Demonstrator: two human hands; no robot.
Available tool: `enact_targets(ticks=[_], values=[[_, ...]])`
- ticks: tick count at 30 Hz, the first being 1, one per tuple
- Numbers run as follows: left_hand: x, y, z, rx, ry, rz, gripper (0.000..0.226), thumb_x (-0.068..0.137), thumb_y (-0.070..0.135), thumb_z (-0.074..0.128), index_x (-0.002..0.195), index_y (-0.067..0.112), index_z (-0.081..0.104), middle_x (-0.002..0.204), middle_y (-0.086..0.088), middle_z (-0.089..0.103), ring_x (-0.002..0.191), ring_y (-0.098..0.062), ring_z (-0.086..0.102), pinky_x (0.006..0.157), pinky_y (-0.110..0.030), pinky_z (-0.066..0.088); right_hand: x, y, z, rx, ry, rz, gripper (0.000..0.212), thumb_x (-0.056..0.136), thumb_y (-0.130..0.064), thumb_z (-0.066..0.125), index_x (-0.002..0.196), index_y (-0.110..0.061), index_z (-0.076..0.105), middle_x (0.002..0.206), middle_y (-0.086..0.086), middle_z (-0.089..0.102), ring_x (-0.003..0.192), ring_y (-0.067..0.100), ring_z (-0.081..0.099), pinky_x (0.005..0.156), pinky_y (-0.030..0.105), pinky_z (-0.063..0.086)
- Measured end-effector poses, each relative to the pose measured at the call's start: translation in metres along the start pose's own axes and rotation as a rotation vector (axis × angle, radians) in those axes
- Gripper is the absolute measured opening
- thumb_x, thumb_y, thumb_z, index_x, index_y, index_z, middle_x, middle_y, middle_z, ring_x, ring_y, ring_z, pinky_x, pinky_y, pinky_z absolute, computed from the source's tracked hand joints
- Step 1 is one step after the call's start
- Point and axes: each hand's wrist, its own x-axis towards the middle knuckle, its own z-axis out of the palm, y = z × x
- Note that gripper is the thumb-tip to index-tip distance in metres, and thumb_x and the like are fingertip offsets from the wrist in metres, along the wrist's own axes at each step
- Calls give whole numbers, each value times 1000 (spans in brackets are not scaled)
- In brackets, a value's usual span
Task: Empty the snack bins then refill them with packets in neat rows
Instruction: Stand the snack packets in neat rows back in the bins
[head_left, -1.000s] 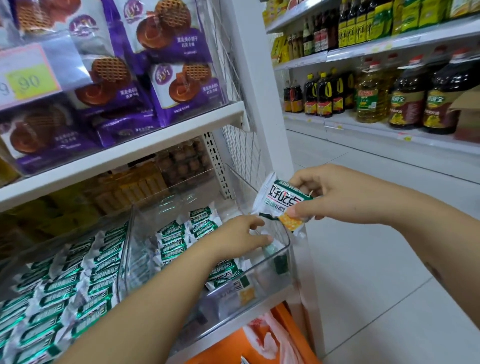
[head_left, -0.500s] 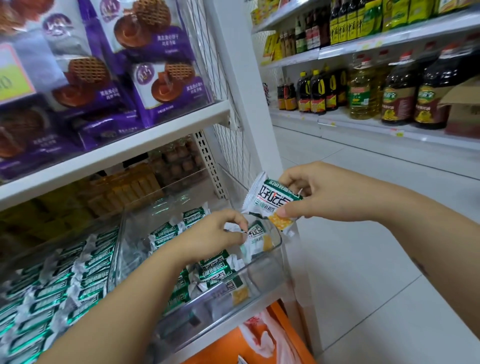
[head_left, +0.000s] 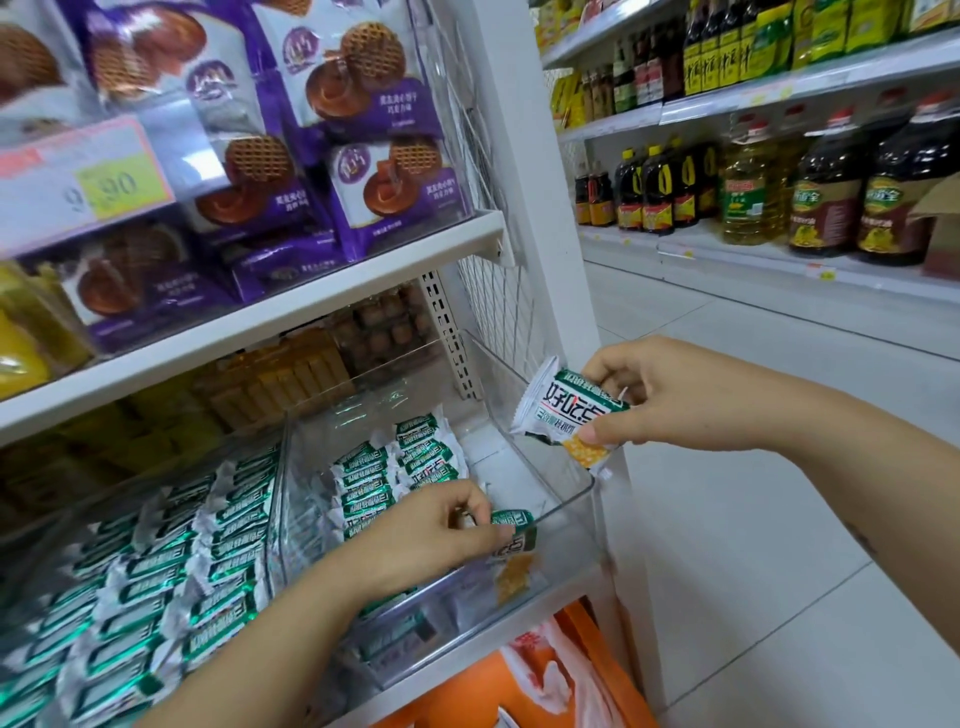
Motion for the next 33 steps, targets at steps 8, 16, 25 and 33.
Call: enact_targets(ticks=[8, 16, 25, 33], values=[[3, -7, -16, 148, -167, -114, 20, 94, 31, 57, 75, 32, 54, 56, 17, 50, 54, -3, 47, 63, -26, 44, 0, 1, 0, 24, -9, 7, 22, 77, -25, 77, 94, -25, 63, 90, -5, 72, 75, 12, 67, 67, 27, 50], [8, 8, -14, 274, -334, -182, 26, 98, 36, 49, 73, 30, 49, 68, 10, 43, 66, -11, 39, 66, -27, 35, -1, 0, 1, 20, -4, 12, 23, 77, -25, 77, 94, -26, 63, 89, -5, 72, 73, 11, 65, 67, 28, 51], [8, 14, -17, 261, -372, -227, 23, 99, 40, 45, 78, 35, 51, 77, 10, 51, 75, -5, 46, 79, -27, 42, -1, -7, 9, -103, -58, 7, 24, 80, -25, 75, 100, -24, 62, 89, -6, 73, 72, 3, 64, 62, 21, 47], [7, 12, -21, 215, -376, -216, 19, 97, 38, 50, 85, 24, 57, 73, 11, 48, 72, -8, 47, 82, -32, 51, 1, -6, 8, -131, -64, 9, 26, 79, -26, 75, 101, -25, 62, 90, -8, 73, 82, 11, 67, 79, 38, 53]])
